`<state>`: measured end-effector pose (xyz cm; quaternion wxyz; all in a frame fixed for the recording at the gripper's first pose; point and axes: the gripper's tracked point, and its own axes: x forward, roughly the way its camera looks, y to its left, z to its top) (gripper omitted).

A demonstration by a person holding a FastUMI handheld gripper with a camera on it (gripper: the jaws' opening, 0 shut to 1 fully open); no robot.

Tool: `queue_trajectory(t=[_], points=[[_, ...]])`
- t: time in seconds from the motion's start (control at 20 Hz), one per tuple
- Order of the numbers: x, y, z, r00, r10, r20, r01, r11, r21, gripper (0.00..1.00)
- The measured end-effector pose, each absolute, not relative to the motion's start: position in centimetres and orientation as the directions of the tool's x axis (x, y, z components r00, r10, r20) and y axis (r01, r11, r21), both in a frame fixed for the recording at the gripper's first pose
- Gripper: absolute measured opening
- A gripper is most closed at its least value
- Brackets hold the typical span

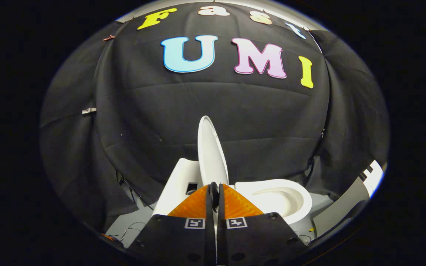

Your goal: Open the toilet lid.

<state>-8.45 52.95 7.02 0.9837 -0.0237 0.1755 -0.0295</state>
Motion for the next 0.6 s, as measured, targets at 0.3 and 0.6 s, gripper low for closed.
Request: queue_trajectory(t=[0.3, 0.6], points=[[-8.2, 54.4, 6.8, 0.940, -0.082, -0.330, 0.064, 0.996, -0.066, 0.06], [-8.3, 54.5, 6.7, 0.947, -0.081, -0.312, 0.060, 0.995, -0.075, 0.09]])
